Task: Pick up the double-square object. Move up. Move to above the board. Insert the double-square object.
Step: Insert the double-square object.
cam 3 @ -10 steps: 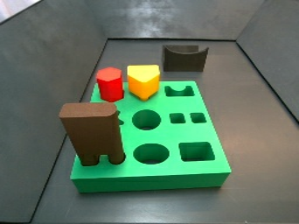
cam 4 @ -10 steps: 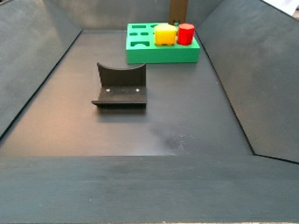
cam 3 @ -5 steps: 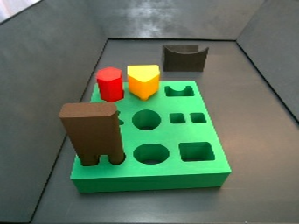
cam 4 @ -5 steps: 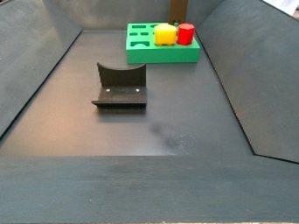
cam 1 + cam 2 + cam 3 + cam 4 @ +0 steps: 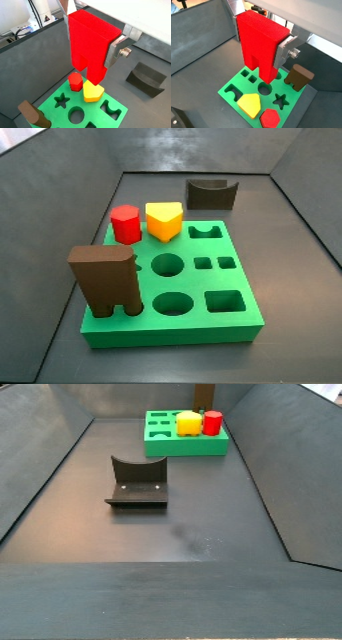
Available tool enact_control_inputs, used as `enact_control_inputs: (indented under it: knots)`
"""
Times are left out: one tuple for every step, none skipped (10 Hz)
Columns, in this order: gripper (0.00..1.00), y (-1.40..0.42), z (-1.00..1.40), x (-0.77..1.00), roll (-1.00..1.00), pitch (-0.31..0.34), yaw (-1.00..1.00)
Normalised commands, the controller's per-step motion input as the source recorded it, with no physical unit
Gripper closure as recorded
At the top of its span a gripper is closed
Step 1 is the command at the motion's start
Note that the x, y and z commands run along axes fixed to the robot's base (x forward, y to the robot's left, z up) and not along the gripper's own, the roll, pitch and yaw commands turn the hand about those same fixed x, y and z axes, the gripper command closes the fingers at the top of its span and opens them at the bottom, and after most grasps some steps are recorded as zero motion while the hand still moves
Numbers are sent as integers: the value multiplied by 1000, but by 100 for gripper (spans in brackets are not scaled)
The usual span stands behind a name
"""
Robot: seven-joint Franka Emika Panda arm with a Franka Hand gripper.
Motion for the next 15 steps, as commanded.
enact_control_inputs:
  knots:
    - [100, 0, -654, 31, 70, -171, 194]
    - [100, 0, -780, 43, 66, -206, 220]
    - [100, -243, -791, 120, 104, -186, 209]
    - [100, -489, -757, 217, 123, -146, 260]
    - [100, -597, -691, 314, 130, -117, 229]
    - [100, -591, -569, 554, 114, -51, 154]
    - [100, -506, -483, 740, 147, -20, 63]
    - [100, -326, -429, 971, 91, 19, 0]
    - [100, -200, -451, 1000, 77, 51, 0]
    - [100, -126, -457, 1000, 97, 54, 0]
    - [100, 0, -454, 1000, 77, 61, 9]
    - [100, 0, -474, 1000, 100, 43, 23]
    - [100, 26, -357, 780, 0, 44, 0]
    - [100, 83, -31, 77, 0, 0, 0]
    - [100, 0, -183, 0, 50, -41, 83]
